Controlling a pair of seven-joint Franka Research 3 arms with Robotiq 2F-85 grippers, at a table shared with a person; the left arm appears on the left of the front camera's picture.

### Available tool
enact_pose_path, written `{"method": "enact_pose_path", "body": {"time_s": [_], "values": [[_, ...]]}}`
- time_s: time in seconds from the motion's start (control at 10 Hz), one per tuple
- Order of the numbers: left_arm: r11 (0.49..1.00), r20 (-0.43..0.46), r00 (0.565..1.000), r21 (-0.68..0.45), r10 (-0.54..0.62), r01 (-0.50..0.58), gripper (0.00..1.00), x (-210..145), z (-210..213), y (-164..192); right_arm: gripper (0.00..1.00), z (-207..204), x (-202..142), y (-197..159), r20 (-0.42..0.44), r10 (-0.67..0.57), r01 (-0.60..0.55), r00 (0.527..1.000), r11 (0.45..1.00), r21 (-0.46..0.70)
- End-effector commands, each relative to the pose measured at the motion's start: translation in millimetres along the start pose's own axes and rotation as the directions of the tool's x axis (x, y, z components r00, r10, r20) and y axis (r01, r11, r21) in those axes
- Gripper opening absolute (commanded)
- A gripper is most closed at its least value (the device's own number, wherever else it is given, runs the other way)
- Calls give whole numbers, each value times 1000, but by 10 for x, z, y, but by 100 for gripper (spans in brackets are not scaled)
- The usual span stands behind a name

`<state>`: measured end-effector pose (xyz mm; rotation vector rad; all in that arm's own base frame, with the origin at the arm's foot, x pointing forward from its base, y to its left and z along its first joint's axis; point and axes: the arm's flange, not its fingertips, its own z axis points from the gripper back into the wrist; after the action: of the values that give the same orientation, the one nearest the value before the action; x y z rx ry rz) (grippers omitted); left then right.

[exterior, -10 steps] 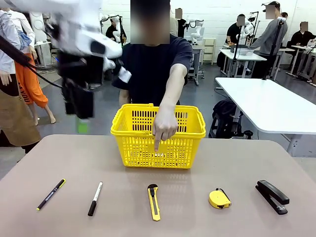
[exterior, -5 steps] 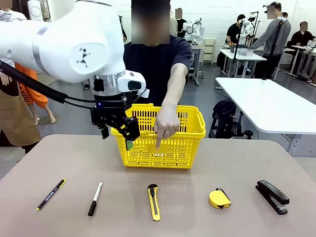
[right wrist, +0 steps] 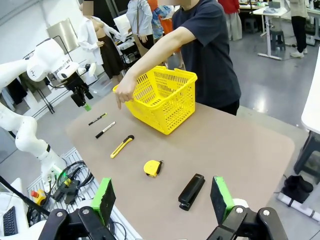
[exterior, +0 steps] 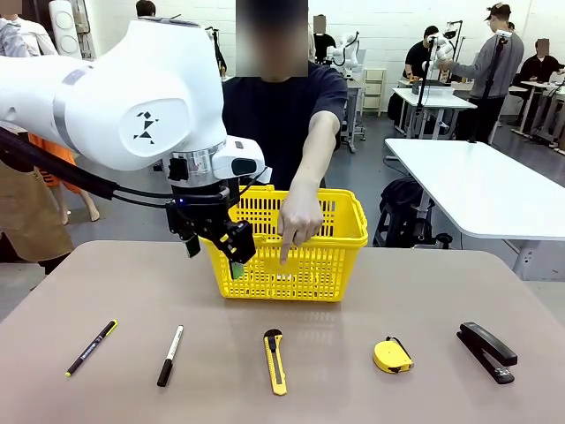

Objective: Place the items the person wants into the basket.
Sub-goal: Pick up the item the person points to and place it in the Market Basket.

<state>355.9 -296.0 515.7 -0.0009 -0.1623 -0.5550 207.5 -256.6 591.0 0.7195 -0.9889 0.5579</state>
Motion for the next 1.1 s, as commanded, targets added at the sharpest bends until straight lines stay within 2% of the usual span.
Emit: {"method": "enact_pose_path", "body": {"time_s": [0.0, 0.3, 0.5, 0.6, 0.7, 0.8, 0.9, 1.0], "values": [[1000, -2, 1000, 1, 13, -13, 100, 41, 21, 23, 100, 8, 28, -12, 27, 17, -17, 999, 1000, 11], [1000, 1, 1000, -2, 5, -5, 100, 17, 4, 24, 100, 8, 28, -12, 27, 17, -17, 999, 1000, 11], [983, 174, 968, -64, 183, -174, 100, -107, -260, -270, 100, 8, 28, -12, 27, 17, -17, 999, 1000, 11], [976, 208, 953, -50, 218, -212, 100, -183, -397, -486, 100, 8, 28, -12, 27, 17, -17, 999, 1000, 11], [953, 195, 933, -68, 302, -294, 100, -199, -565, -710, 100, 8, 28, -12, 27, 17, -17, 999, 1000, 11], [915, 228, 886, -69, 403, -398, 100, -168, -736, -866, 100, 8, 28, -12, 27, 17, -17, 999, 1000, 11], [876, 166, 860, -88, 482, -474, 100, -128, -886, -962, 100, 8, 28, -12, 27, 17, -17, 999, 1000, 11], [881, 140, 870, -57, 472, -469, 100, -115, -999, -1000, 100, 8, 28, -12, 27, 17, -17, 999, 1000, 11]]}}
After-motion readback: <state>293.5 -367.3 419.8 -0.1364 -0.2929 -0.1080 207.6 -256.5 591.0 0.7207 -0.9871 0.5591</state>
